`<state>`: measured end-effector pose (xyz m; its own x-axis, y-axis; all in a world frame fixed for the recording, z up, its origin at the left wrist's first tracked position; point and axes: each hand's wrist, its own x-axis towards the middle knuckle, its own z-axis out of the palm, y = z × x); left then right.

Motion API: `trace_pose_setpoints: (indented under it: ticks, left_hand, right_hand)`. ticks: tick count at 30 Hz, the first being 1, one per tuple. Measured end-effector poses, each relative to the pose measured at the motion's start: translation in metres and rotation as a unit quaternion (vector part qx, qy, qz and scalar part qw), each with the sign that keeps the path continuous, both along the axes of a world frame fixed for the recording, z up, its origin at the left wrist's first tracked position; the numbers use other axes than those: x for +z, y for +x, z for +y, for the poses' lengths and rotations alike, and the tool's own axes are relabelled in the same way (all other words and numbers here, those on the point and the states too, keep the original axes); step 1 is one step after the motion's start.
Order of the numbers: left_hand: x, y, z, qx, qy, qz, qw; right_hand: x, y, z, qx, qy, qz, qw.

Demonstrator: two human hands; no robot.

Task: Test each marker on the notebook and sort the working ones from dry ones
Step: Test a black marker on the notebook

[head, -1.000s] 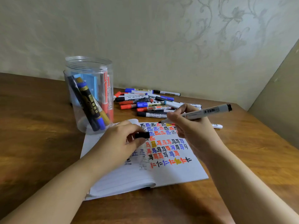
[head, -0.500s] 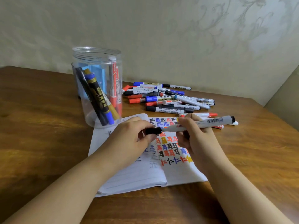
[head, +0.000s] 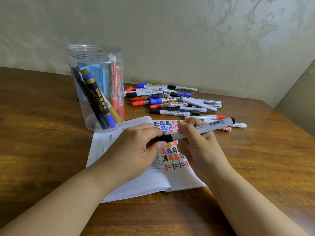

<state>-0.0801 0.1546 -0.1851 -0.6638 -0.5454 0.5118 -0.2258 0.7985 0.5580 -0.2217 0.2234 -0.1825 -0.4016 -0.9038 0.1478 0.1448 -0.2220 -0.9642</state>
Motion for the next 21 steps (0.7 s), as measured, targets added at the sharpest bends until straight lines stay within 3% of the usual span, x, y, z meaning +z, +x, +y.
trace_pose_setpoints:
  ticks: [11,13,17,21]
  left_hand:
    - [0.005,0.000,-0.006,0.059,0.016,-0.017,0.998]
    - [0.009,0.004,-0.013,0.095,0.015,0.004,0.995]
    - [0.017,0.015,-0.020,0.135,0.002,0.056,0.989]
    - [0.025,0.028,-0.034,0.200,-0.010,0.119,0.972]
  right_hand:
    - [0.002,0.000,-0.002,-0.022,0.026,0.028,0.999]
    - [0.010,-0.008,-0.002,-0.054,-0.005,-0.002,0.999]
    - [0.035,-0.009,-0.009,-0.117,-0.035,0.044,0.992]
    - [0.093,-0.001,-0.032,-0.145,-0.156,0.103,0.972]
